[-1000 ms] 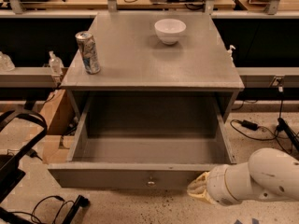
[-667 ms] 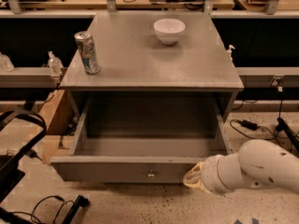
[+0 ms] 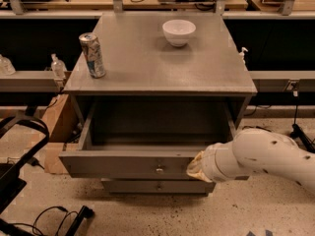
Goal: Close top drawer
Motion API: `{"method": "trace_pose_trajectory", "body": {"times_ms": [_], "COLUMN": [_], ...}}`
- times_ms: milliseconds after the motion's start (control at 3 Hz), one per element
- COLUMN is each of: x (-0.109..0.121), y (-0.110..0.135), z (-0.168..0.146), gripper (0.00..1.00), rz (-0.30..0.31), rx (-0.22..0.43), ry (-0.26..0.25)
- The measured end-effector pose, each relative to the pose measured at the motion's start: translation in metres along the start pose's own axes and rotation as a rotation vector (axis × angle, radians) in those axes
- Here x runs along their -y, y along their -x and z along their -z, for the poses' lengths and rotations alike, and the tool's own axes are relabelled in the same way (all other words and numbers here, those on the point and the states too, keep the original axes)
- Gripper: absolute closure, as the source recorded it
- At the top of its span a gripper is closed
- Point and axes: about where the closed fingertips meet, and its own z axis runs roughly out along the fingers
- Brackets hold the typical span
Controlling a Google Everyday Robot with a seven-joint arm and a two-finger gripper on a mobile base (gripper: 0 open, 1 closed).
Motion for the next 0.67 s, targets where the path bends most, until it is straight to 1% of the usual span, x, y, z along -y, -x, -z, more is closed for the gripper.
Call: {"method": "trace_pose_trajectory", "body": {"times_ms": [333,667], "x": [0.014,0.024], "y": [0.007,0.008], "z": [-0.012,-0.035], "gripper": [1.0,1.0], "rz": [0.012,0.008], "rx": [-0.027,-0.06], "ry": [-0.01,-0.004]}}
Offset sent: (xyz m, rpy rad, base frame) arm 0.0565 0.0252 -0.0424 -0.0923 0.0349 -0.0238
